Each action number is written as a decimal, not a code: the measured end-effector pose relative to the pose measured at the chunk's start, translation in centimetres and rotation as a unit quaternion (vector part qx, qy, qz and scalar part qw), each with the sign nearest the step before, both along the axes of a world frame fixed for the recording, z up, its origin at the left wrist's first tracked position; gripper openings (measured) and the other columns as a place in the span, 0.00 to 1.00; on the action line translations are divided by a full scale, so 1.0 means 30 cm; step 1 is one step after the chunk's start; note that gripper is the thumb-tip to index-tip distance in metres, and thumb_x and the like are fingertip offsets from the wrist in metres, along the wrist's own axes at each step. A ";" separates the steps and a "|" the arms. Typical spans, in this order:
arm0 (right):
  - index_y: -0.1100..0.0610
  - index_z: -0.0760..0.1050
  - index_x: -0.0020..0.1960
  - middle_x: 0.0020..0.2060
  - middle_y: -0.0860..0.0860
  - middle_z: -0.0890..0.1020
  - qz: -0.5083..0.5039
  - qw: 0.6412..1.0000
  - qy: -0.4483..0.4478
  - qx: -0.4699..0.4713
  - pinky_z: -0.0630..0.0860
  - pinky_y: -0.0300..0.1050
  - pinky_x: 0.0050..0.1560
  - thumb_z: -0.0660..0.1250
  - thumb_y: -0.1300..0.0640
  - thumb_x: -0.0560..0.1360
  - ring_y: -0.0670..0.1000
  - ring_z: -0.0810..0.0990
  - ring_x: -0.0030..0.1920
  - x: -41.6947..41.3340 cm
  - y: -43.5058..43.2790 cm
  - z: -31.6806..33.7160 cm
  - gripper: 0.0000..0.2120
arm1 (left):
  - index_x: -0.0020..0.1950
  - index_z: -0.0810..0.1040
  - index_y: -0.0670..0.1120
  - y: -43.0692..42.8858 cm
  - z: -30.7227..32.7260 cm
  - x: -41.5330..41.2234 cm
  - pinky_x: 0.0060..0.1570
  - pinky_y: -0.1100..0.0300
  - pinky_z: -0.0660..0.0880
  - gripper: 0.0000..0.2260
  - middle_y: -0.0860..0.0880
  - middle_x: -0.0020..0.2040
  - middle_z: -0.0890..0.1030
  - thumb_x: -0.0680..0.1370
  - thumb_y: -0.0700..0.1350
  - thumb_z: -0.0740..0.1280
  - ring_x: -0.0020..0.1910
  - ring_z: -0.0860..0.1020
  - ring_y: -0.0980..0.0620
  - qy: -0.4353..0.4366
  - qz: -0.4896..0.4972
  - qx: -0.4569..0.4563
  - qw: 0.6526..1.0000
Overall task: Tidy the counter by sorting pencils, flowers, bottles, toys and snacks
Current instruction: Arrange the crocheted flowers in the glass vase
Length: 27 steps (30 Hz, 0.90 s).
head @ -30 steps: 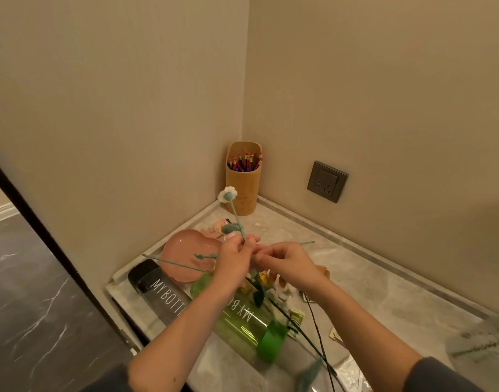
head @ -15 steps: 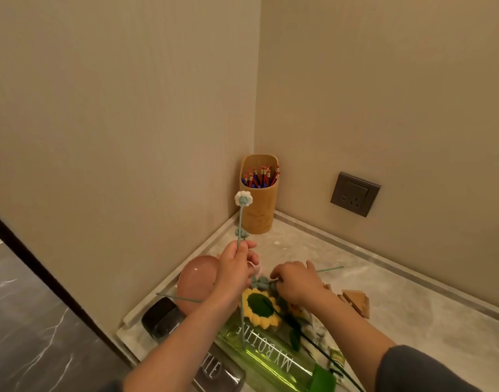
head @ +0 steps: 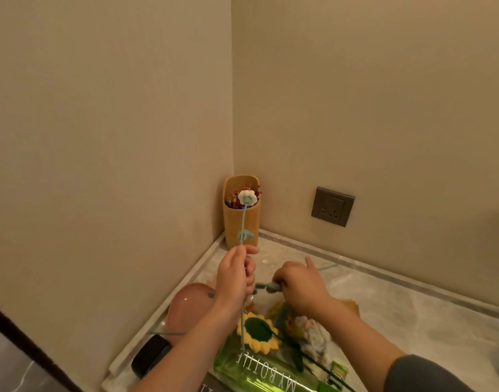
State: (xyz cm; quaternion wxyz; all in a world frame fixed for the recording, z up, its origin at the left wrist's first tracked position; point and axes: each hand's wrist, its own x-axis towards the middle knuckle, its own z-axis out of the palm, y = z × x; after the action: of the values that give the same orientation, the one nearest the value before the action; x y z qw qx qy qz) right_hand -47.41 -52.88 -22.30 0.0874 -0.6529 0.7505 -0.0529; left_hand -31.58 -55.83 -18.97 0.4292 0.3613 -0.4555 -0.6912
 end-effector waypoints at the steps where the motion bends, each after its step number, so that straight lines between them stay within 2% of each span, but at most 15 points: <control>1: 0.45 0.80 0.52 0.48 0.46 0.79 -0.018 0.999 -0.027 -0.037 0.63 0.56 0.71 0.62 0.57 0.77 0.50 0.76 0.52 -0.011 0.009 0.021 0.11 | 0.49 0.75 0.43 0.007 0.010 -0.004 0.21 0.64 0.54 0.14 0.51 0.28 0.66 0.83 0.49 0.54 0.22 0.59 0.56 0.010 0.000 -0.005 1.000; 2: 0.45 0.80 0.53 0.48 0.45 0.79 -0.041 0.994 -0.060 -0.075 0.71 0.51 0.63 0.62 0.58 0.77 0.50 0.77 0.51 -0.025 0.023 0.045 0.12 | 0.49 0.75 0.43 0.015 0.020 -0.013 0.21 0.64 0.54 0.14 0.51 0.27 0.65 0.83 0.50 0.54 0.22 0.59 0.56 0.020 0.002 -0.016 1.000; 3: 0.46 0.80 0.53 0.48 0.45 0.79 -0.069 0.988 -0.094 -0.105 0.75 0.48 0.53 0.62 0.58 0.78 0.49 0.77 0.50 -0.039 0.038 0.071 0.12 | 0.49 0.74 0.44 0.024 0.033 -0.025 0.21 0.65 0.54 0.15 0.51 0.27 0.65 0.83 0.51 0.54 0.21 0.58 0.56 0.025 0.007 -0.035 0.999; 4: 0.47 0.80 0.53 0.48 0.45 0.79 -0.097 0.979 -0.128 -0.128 0.75 0.46 0.47 0.62 0.58 0.78 0.49 0.78 0.49 -0.054 0.051 0.097 0.11 | 0.50 0.74 0.44 0.033 0.045 -0.039 0.20 0.65 0.54 0.15 0.52 0.27 0.65 0.83 0.51 0.53 0.21 0.58 0.56 0.029 0.011 -0.057 0.998; 5: 0.48 0.80 0.53 0.48 0.46 0.80 -0.123 0.968 -0.160 -0.147 0.75 0.45 0.45 0.62 0.58 0.78 0.49 0.78 0.49 -0.070 0.067 0.122 0.10 | 0.52 0.74 0.45 0.043 0.059 -0.057 0.20 0.65 0.55 0.14 0.52 0.27 0.65 0.84 0.51 0.53 0.21 0.59 0.57 0.030 0.010 -0.078 0.996; 9: 0.51 0.81 0.51 0.47 0.48 0.82 -0.195 0.934 -0.232 -0.188 0.79 0.54 0.51 0.64 0.57 0.78 0.50 0.80 0.49 -0.148 0.159 0.199 0.07 | 0.57 0.75 0.51 0.101 0.123 -0.148 0.21 0.64 0.58 0.13 0.53 0.27 0.65 0.84 0.51 0.52 0.23 0.60 0.57 0.051 -0.014 -0.153 0.987; 13: 0.51 0.79 0.49 0.43 0.48 0.83 -0.255 0.899 -0.278 -0.223 0.79 0.53 0.50 0.63 0.58 0.79 0.49 0.81 0.45 -0.233 0.305 0.259 0.06 | 0.56 0.75 0.49 0.188 0.202 -0.272 0.22 0.65 0.60 0.12 0.52 0.29 0.69 0.84 0.47 0.53 0.23 0.62 0.57 0.113 -0.048 -0.187 0.975; 17: 0.60 0.79 0.48 0.43 0.57 0.82 -0.301 0.852 -0.316 -0.290 0.77 0.57 0.49 0.63 0.63 0.77 0.57 0.81 0.45 -0.312 0.482 0.324 0.06 | 0.55 0.75 0.47 0.307 0.271 -0.410 0.23 0.64 0.67 0.10 0.51 0.33 0.75 0.83 0.45 0.55 0.26 0.69 0.56 0.139 -0.101 -0.214 0.962; 19: 0.63 0.77 0.49 0.45 0.61 0.82 -0.316 0.821 -0.341 -0.333 0.77 0.60 0.49 0.62 0.65 0.76 0.61 0.80 0.47 -0.347 0.586 0.363 0.06 | 0.54 0.76 0.46 0.392 0.292 -0.484 0.27 0.62 0.72 0.09 0.50 0.36 0.77 0.83 0.43 0.56 0.29 0.73 0.55 0.150 -0.121 -0.218 0.957; 22: 0.63 0.76 0.48 0.46 0.61 0.81 -0.326 0.778 -0.365 -0.393 0.80 0.50 0.40 0.62 0.65 0.76 0.58 0.81 0.44 -0.386 0.742 0.419 0.04 | 0.54 0.77 0.46 0.522 0.308 -0.588 0.36 0.60 0.79 0.08 0.51 0.37 0.77 0.82 0.42 0.58 0.34 0.77 0.55 0.161 -0.148 -0.210 0.953; 24: 0.62 0.77 0.46 0.43 0.59 0.82 -0.324 0.755 -0.374 -0.431 0.79 0.43 0.35 0.63 0.66 0.75 0.53 0.80 0.40 -0.406 0.850 0.447 0.05 | 0.53 0.77 0.47 0.611 0.307 -0.653 0.41 0.58 0.80 0.07 0.52 0.35 0.78 0.81 0.42 0.60 0.35 0.79 0.54 0.163 -0.159 -0.214 0.950; 27: 0.62 0.78 0.45 0.41 0.62 0.82 -0.311 0.744 -0.366 -0.465 0.79 0.46 0.35 0.64 0.65 0.74 0.57 0.80 0.38 -0.438 1.003 0.476 0.04 | 0.51 0.79 0.50 0.738 0.301 -0.733 0.43 0.58 0.80 0.05 0.51 0.35 0.80 0.79 0.44 0.64 0.37 0.81 0.51 0.166 -0.161 -0.231 0.945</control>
State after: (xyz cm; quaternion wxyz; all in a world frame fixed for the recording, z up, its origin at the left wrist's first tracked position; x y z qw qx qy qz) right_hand -60.54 -22.80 -8.02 0.0196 -0.2738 0.7046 -0.6544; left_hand -53.57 -33.69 -9.93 0.4531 0.0539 -0.5775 -0.6769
